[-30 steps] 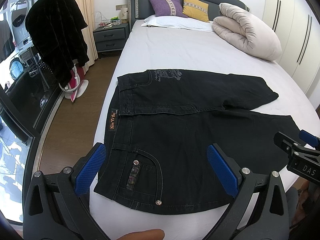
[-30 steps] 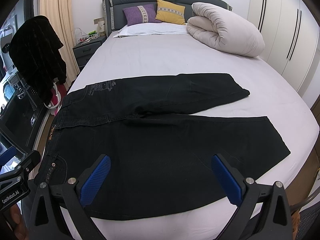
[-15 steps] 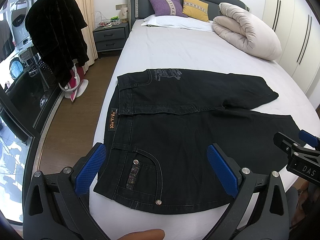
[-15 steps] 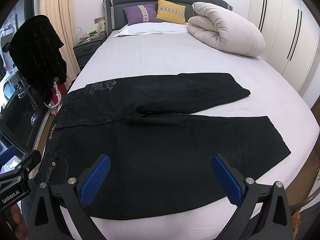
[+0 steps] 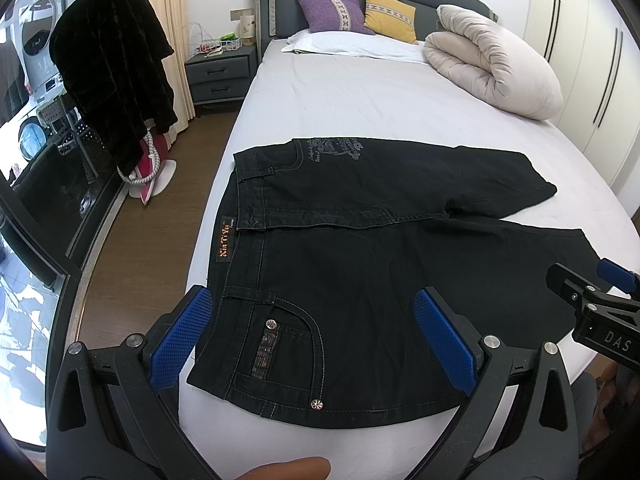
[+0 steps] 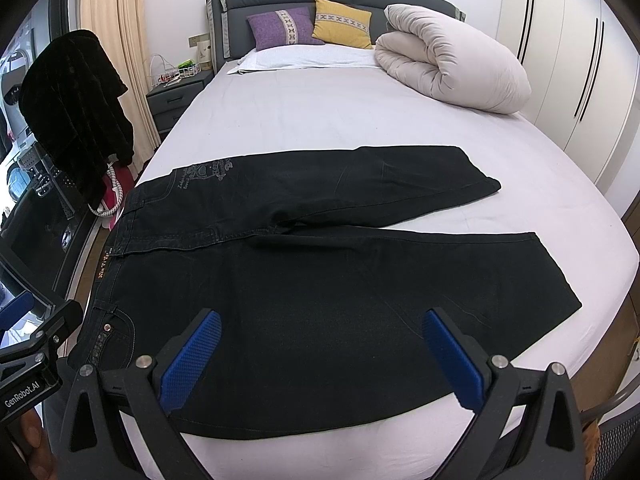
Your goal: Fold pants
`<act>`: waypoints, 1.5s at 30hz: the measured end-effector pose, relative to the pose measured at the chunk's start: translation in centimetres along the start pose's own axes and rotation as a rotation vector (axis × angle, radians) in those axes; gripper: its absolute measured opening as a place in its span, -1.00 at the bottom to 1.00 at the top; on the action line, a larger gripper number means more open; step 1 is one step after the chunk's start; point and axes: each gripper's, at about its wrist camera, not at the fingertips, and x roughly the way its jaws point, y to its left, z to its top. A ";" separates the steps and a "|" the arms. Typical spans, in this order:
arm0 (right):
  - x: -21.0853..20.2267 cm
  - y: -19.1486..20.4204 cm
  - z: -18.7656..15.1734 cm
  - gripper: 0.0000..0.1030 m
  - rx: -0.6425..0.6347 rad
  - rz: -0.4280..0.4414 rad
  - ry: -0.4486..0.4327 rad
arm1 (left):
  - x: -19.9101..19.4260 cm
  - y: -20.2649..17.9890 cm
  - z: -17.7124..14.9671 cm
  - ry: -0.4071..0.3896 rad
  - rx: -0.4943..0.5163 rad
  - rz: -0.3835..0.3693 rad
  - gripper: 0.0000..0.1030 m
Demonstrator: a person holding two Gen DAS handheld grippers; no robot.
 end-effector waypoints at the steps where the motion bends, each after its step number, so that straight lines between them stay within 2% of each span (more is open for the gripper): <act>1: 0.0 0.0 0.0 1.00 0.000 0.000 0.000 | 0.0 0.0 0.0 0.000 0.000 0.000 1.00; 8: 0.4 0.3 -0.4 1.00 -0.001 0.000 0.001 | 0.8 -0.3 -0.6 -0.005 0.015 0.017 1.00; 13: 0.5 0.4 -0.4 1.00 -0.004 0.001 0.001 | 0.8 -0.7 -0.9 -0.006 0.010 -0.001 1.00; 18: 1.1 1.5 -1.5 1.00 -0.004 0.003 0.003 | 1.5 0.5 -0.6 0.010 -0.029 -0.060 1.00; 22: 1.1 1.4 -1.2 1.00 -0.006 0.023 0.000 | 2.4 0.8 -0.1 0.024 -0.018 -0.096 1.00; 25: 1.1 1.1 -0.6 1.00 -0.017 0.057 -0.014 | 4.0 1.0 0.0 0.048 0.003 -0.146 1.00; 29: 0.9 0.7 0.1 1.00 -0.041 0.134 -0.057 | 7.0 1.3 -0.5 0.119 0.006 -0.216 1.00; 32: 1.4 0.1 1.1 1.00 -0.059 0.185 -0.082 | 9.4 2.3 -0.8 0.201 -0.033 -0.165 1.00; 33: 1.6 0.0 1.4 1.00 -0.063 0.193 -0.083 | 10.1 3.0 -0.6 0.210 -0.067 -0.173 1.00; 35: 2.5 -0.6 2.1 1.00 -0.071 0.212 -0.082 | 10.7 3.8 0.5 0.157 -0.095 -0.197 1.00; 37: 3.7 -1.3 2.9 1.00 -0.079 0.218 -0.071 | 11.8 4.2 2.8 0.108 -0.059 -0.181 1.00; 40: 6.1 -2.4 4.3 0.97 -0.097 0.237 -0.045 | 15.0 4.3 7.4 0.066 0.027 -0.211 1.00; 43: 8.4 -3.7 6.0 0.76 -0.126 0.282 -0.017 | 19.8 3.8 12.8 0.062 0.166 -0.279 0.95; 45: 9.7 -4.5 7.0 0.66 -0.142 0.326 0.005 | 23.9 3.6 16.3 0.107 0.253 -0.353 0.88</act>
